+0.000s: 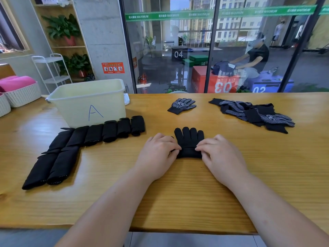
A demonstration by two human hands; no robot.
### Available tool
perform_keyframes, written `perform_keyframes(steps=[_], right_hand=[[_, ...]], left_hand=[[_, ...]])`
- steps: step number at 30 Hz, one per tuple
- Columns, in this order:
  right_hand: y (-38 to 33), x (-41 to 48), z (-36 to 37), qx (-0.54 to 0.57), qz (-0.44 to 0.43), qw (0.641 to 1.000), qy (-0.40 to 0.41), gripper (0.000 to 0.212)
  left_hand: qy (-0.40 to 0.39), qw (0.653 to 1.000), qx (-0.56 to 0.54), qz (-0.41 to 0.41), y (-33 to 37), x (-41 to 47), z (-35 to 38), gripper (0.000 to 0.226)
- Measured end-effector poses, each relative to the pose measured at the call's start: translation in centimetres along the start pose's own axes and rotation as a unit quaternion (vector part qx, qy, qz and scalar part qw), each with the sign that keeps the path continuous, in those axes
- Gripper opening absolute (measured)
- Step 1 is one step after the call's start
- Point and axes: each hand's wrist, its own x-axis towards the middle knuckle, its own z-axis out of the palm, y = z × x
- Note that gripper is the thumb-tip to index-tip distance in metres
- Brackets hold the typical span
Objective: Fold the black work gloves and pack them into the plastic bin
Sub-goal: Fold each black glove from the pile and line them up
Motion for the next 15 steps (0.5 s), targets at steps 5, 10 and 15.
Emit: perform_keyframes(steps=[5,10,15], right_hand=[[0.0,-0.1,-0.9,0.016,0.022,0.998,-0.054,0.030],[-0.1,-0.2,-1.1,0.003,0.009,0.996,-0.087,0.043],[0.2,0.0,-0.9,0.049,0.027,0.994,-0.094,0.041]], left_hand=[[-0.054,0.998,-0.002,-0.011,-0.3,-0.3,-0.5,0.047],[-0.048,0.999,0.011,0.001,0.1,0.0,-0.3,0.040],[-0.027,1.000,0.014,-0.007,0.5,0.1,-0.6,0.033]])
